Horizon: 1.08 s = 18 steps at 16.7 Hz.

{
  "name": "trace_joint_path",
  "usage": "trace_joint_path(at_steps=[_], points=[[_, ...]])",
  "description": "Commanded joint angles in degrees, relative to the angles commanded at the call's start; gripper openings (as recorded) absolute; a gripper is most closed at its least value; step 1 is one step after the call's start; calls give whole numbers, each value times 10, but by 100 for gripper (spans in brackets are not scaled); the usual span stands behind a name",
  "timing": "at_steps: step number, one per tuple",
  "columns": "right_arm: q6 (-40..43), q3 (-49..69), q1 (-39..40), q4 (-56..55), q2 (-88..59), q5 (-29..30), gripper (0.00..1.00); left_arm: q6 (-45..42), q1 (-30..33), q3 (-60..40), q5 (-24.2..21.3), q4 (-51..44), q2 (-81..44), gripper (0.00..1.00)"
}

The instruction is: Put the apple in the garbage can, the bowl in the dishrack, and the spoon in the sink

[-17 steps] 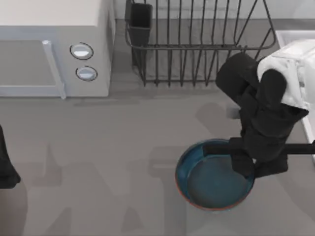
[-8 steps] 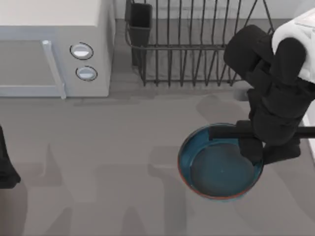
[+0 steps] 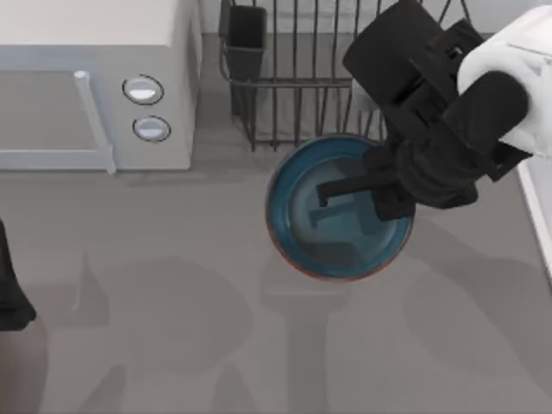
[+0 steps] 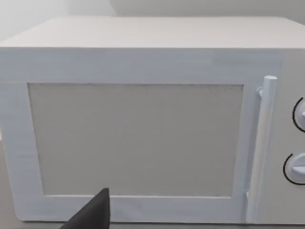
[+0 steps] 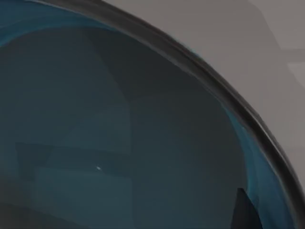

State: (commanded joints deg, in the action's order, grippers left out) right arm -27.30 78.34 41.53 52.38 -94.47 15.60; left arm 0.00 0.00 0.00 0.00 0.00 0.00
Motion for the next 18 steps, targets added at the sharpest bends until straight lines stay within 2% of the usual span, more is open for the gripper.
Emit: trace_joint_path(at_steps=[7,10,13,18], points=[[155,27,112,-330,60,285,0,0,0,0,0,0,0,100],[213,35,152,-442,91,388,0,0,0,0,0,0,0,100],[249,39,175,-501,115,444,0,0,0,0,0,0,0,100],[254,39,176,-510,117,451,0,0,0,0,0,0,0,100]])
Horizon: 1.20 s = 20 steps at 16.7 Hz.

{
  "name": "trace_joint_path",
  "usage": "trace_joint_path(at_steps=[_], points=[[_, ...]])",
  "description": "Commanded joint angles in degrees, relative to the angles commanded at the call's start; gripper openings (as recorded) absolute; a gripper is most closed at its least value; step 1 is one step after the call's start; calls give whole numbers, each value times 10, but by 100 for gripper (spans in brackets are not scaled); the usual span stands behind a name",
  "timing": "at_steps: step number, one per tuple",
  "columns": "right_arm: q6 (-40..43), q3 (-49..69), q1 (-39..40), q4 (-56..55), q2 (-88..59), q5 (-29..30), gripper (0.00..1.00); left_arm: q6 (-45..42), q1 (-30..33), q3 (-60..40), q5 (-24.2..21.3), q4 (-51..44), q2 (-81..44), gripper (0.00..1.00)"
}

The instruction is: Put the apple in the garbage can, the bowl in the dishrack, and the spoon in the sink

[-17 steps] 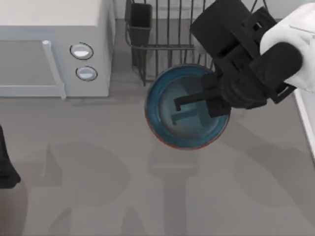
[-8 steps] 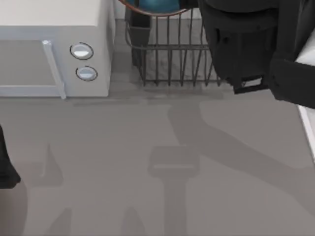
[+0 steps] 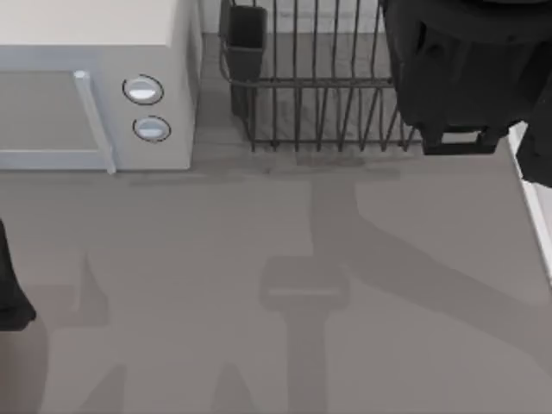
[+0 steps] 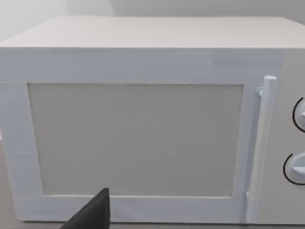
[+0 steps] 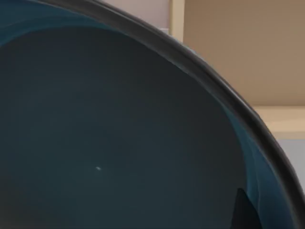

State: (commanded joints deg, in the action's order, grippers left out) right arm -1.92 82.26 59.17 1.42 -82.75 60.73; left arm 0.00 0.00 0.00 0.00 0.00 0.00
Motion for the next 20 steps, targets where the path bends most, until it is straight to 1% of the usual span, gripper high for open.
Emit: trace_joint_path(at_steps=[3,5,7,11,14,16,20], points=[[0,-1,-13,-21,-21,-12,0,0,0,0,0,0,0,100],[1,-4,-38,-65,-63,-36,0,0,0,0,0,0,0,100],[2,-11,-72,-132,-121,-69,0,0,0,0,0,0,0,100],[6,-33,-154,-303,-246,-149,0,0,0,0,0,0,0,100],[8,-51,-206,-387,-316,-203,0,0,0,0,0,0,0,100],[9,-58,-226,-412,-340,-223,0,0,0,0,0,0,0,100],[9,-59,-230,-416,-344,-226,0,0,0,0,0,0,0,100]])
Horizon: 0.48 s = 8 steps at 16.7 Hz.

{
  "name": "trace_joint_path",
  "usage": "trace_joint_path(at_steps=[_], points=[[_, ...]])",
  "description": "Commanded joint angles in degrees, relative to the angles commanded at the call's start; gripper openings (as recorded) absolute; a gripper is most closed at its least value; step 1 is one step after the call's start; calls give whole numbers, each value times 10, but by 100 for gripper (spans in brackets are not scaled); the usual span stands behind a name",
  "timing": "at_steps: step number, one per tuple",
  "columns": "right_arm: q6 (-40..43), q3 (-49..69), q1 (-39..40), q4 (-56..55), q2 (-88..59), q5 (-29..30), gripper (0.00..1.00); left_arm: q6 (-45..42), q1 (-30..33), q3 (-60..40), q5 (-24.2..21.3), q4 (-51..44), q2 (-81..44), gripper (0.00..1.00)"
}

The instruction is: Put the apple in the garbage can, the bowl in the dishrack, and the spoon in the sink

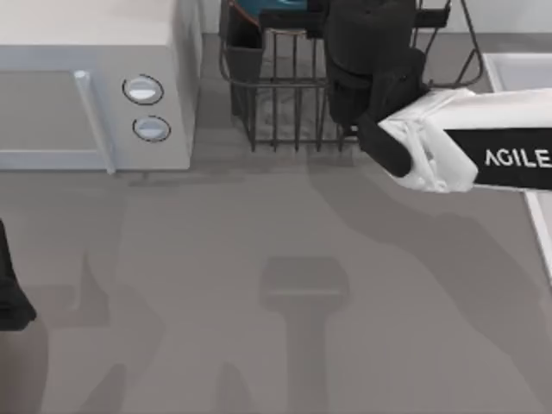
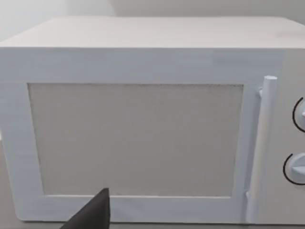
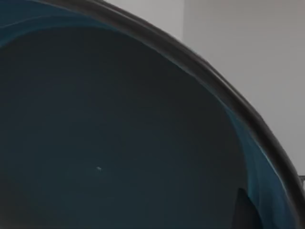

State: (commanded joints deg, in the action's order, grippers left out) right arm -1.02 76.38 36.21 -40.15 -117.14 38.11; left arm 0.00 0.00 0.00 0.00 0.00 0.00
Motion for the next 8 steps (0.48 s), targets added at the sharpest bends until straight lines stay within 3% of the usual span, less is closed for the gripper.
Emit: trace_joint_path(at_steps=[8], points=[[0,0,0,0,0,0,60,0,0,0,0,0,0,100]])
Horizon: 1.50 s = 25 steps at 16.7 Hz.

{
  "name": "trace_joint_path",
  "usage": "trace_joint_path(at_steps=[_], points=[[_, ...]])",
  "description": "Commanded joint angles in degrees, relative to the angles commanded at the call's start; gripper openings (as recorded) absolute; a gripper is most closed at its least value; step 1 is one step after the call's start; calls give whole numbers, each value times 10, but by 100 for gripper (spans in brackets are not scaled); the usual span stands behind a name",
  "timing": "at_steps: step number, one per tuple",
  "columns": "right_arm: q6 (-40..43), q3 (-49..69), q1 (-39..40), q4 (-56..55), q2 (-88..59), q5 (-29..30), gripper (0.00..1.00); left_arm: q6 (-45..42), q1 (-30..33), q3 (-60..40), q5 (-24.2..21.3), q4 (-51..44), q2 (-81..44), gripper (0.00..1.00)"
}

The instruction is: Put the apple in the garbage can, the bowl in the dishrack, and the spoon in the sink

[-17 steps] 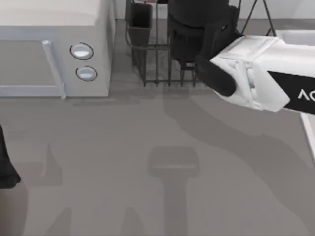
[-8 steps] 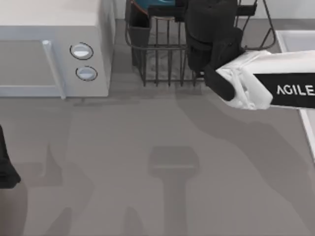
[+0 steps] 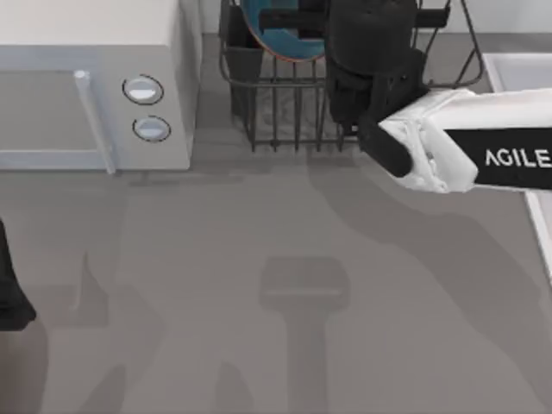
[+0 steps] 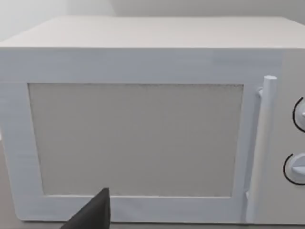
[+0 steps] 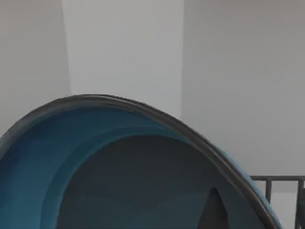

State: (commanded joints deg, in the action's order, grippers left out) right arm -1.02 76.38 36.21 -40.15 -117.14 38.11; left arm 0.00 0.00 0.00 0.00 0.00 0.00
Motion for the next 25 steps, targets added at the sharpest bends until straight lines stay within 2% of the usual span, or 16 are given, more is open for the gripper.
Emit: trace_joint_path(at_steps=[5,6,17,21,25], points=[[0,0,0,0,0,0,98,0,0,0,0,0,0,100],[0,0,0,0,0,0,100,0,0,0,0,0,0,100],[1,-17,0,6,18,-1,100,0,0,0,0,0,0,100],[4,-113,-10,37,126,-15,100,0,0,0,0,0,0,100],[8,-262,-44,96,329,-53,100,0,0,0,0,0,0,100]])
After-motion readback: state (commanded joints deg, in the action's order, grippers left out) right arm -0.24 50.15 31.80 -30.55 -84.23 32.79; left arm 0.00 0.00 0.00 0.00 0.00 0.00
